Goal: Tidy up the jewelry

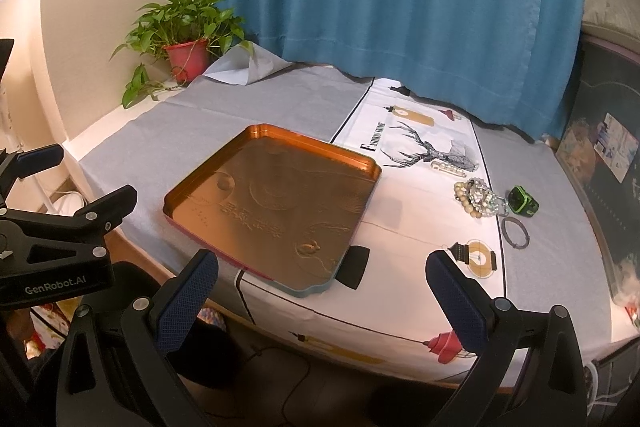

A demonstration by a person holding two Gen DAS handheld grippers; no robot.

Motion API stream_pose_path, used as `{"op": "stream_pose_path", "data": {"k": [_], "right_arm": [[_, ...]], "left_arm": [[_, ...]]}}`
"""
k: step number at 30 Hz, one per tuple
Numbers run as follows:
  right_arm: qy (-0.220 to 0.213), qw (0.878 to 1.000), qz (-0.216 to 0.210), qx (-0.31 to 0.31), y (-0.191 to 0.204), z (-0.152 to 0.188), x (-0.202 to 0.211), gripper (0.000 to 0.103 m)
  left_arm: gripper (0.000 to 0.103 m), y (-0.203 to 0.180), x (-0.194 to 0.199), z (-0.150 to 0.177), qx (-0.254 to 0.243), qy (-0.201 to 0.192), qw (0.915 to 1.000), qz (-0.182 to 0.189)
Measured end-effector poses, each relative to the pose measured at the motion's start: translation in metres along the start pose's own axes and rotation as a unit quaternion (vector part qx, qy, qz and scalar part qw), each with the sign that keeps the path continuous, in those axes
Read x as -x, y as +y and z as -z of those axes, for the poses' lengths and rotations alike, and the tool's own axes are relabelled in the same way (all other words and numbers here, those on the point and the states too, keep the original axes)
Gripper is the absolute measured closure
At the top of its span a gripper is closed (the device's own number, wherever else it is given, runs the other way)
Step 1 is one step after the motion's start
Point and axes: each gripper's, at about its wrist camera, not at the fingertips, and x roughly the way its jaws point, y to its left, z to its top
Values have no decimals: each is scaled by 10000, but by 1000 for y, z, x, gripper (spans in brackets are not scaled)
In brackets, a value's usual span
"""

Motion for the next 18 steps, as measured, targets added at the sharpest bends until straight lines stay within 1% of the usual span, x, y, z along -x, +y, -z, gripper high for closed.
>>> {"op": "stream_pose_path", "data": {"k": [18], "right_arm": [[-16, 9999, -90, -59, 2, 0, 0, 0]], "left_arm": [[0, 4, -1, 1, -52, 29, 10000, -26]]}}
